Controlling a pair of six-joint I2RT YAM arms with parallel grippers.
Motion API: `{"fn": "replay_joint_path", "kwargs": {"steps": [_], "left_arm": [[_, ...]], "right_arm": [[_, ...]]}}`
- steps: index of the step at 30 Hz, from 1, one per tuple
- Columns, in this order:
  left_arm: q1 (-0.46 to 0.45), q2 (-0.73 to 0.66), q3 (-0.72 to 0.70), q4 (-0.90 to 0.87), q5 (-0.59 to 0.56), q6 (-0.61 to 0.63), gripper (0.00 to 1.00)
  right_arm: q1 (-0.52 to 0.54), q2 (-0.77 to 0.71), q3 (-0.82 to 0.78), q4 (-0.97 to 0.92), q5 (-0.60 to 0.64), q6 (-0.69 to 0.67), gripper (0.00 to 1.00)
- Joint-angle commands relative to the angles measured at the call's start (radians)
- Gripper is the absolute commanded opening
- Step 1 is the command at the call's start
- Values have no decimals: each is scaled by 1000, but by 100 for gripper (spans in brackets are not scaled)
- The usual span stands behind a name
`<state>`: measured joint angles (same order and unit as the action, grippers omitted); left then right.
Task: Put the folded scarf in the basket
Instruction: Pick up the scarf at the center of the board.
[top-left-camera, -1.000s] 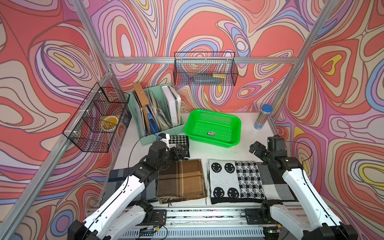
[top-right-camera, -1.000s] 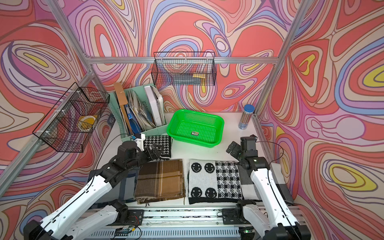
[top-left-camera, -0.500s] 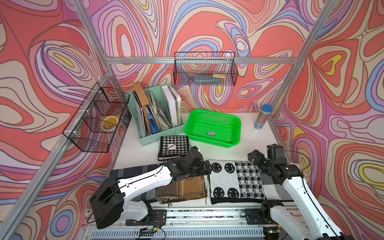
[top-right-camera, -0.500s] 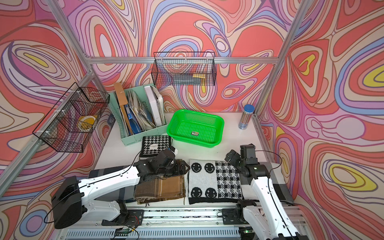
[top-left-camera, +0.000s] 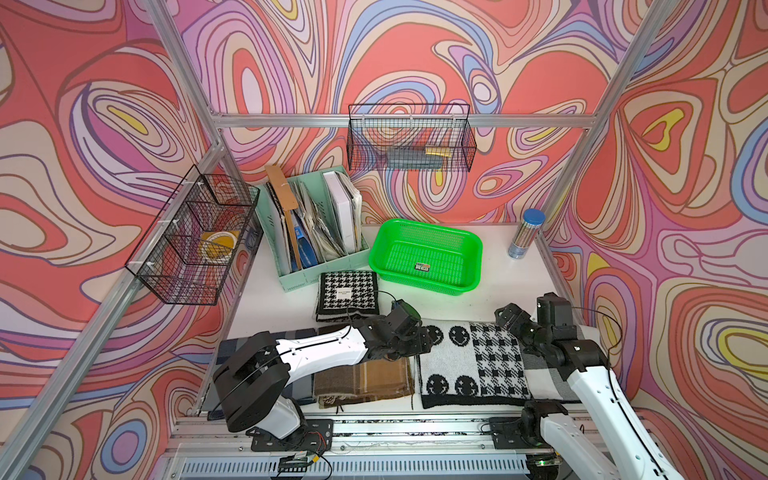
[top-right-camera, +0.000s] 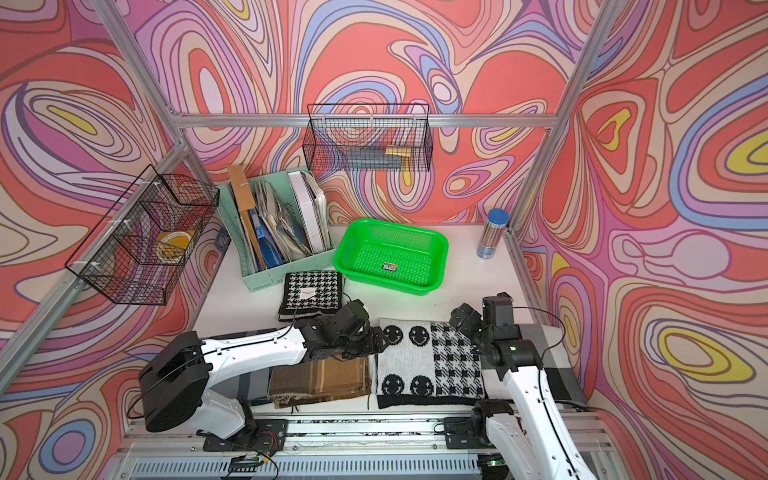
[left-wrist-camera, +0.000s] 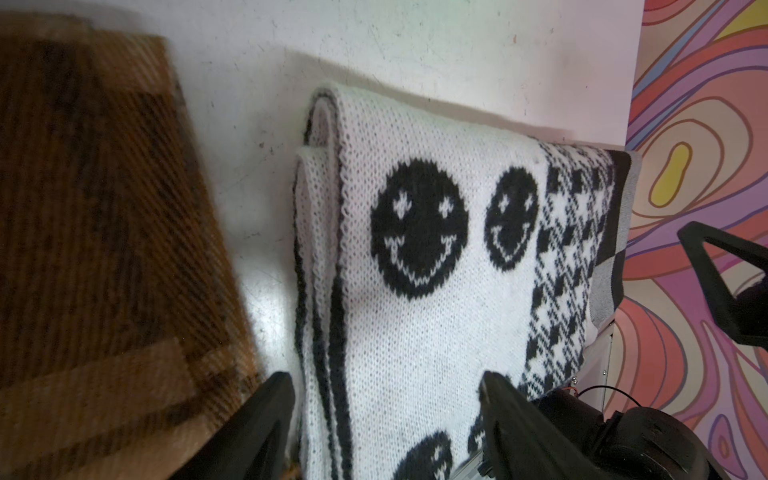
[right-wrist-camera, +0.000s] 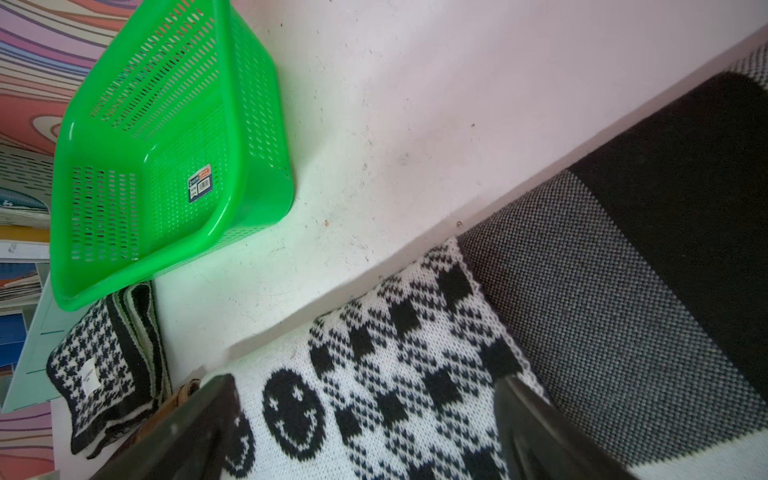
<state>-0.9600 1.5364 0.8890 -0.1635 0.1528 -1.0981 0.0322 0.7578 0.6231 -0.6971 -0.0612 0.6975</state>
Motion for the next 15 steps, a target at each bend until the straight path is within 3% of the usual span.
{"fn": "replay_joint_path", "kwargs": {"steps": [1,9,15], "left_arm": [[-6,37,23,-22,-12,7,75],[-5,94,43,-34,-30,39,75],[-5,162,74,-2,29,41,72]], "right_arm": [[-3,-17,-31,19,-12,12,98],[-4,-5,-49,42,-25,-1,98],[-3,-1,-68,56,-32,-1,98]]}}
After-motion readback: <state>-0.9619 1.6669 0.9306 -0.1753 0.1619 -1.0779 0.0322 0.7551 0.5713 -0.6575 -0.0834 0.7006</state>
